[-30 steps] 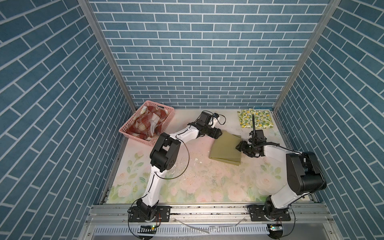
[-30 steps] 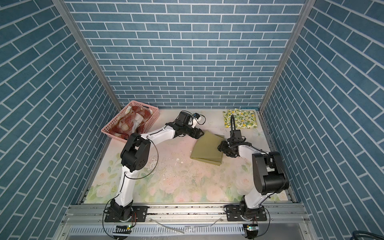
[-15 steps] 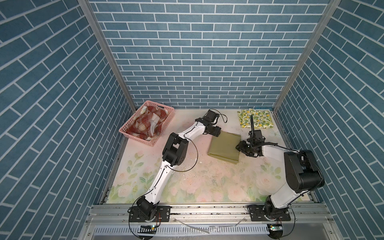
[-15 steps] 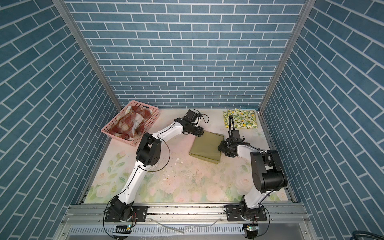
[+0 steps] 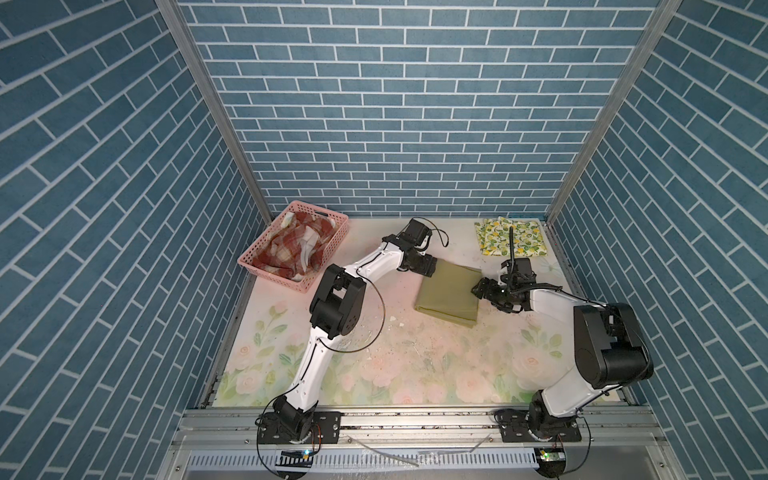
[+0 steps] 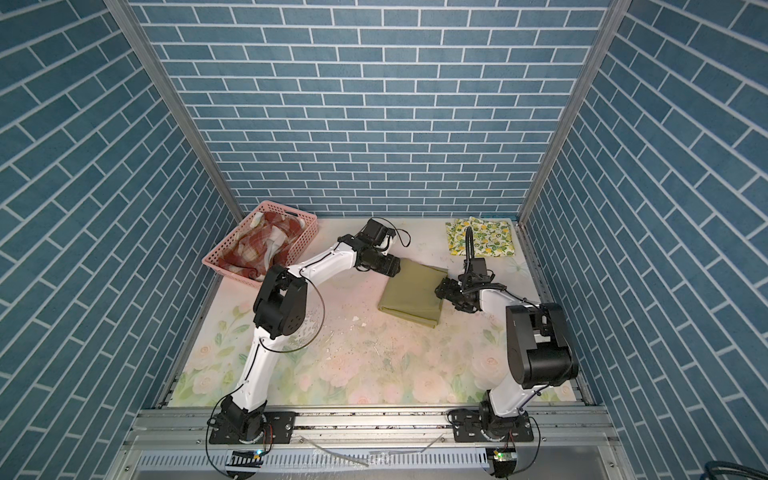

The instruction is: Fold and stack the skirts

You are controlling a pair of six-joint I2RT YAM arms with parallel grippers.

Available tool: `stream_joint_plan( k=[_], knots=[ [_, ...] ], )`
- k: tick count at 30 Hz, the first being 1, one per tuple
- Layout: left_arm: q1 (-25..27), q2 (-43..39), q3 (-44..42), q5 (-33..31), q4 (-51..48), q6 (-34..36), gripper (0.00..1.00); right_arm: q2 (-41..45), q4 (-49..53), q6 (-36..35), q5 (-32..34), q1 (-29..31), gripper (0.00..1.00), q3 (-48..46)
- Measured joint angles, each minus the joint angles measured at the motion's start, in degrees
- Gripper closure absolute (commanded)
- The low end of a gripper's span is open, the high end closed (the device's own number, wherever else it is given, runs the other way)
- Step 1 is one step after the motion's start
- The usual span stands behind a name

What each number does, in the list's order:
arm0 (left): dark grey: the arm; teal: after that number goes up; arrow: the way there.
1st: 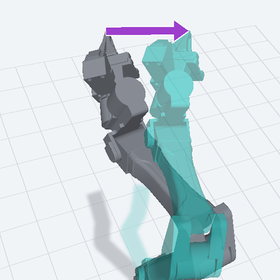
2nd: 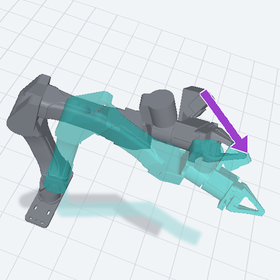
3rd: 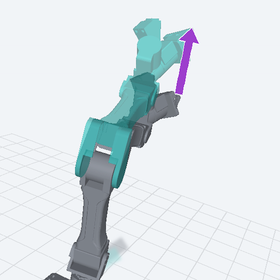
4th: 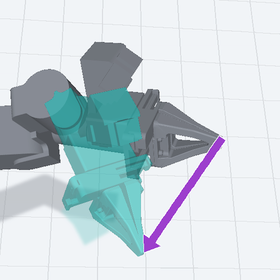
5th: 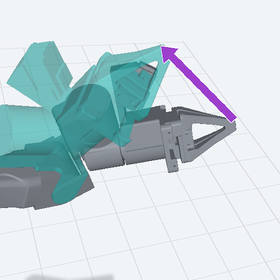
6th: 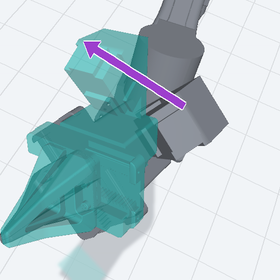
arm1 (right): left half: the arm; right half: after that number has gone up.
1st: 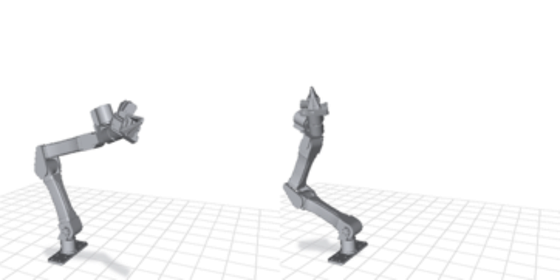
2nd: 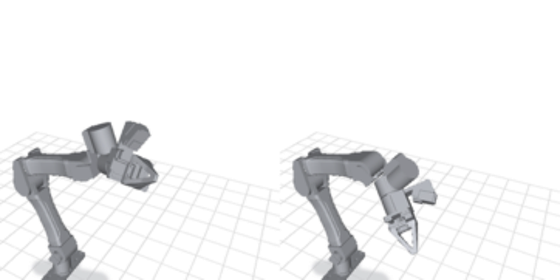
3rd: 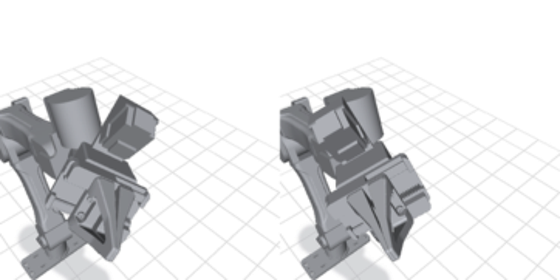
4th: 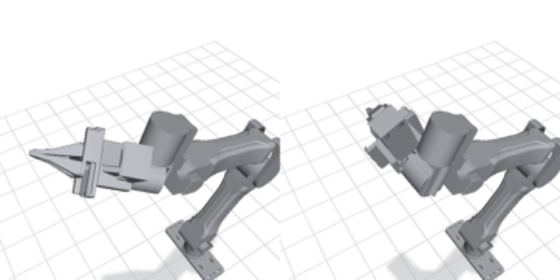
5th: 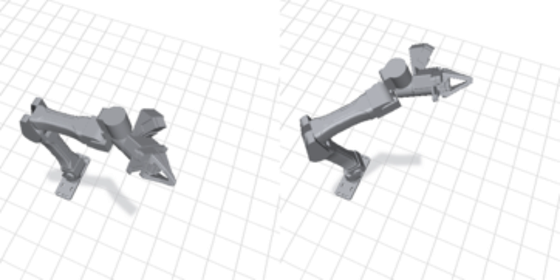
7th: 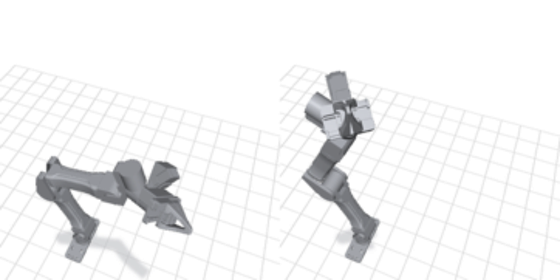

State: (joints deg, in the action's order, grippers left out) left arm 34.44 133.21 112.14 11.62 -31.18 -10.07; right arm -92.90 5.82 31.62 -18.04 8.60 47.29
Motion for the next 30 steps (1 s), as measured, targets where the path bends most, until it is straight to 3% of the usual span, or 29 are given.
stream_joint_plan(
  k=[5,11,25,28,30],
  knots=[
    [0.72,-3.93,-2.38,-1.53,2.45,2.10,0.22,-2.05,-2.54,-2.27,-4.39,-2.21,0.10,2.67],
    [2.58,-2.82,-1.90,-5.22,0.50,3.76,0.24,-9.35,-4.59,-5.16,-6.73,-2.69,0.10,8.13],
    [2.80,12.96,20.17,-10.45,-17.31,0.79,0.34,-19.39,-1.33,-8.07,-5.92,-0.68,0.13,20.96],
    [2.64,14.51,23.12,-10.67,-20.04,0.42,0.34,-19.98,-1.60,-8.11,-4.61,0.83,0.17,21.40],
    [2.56,15.21,23.93,-10.71,-21.42,0.31,0.34,-20.63,-2.69,-8.11,-4.44,1.60,0.25,21.44]
  ],
)
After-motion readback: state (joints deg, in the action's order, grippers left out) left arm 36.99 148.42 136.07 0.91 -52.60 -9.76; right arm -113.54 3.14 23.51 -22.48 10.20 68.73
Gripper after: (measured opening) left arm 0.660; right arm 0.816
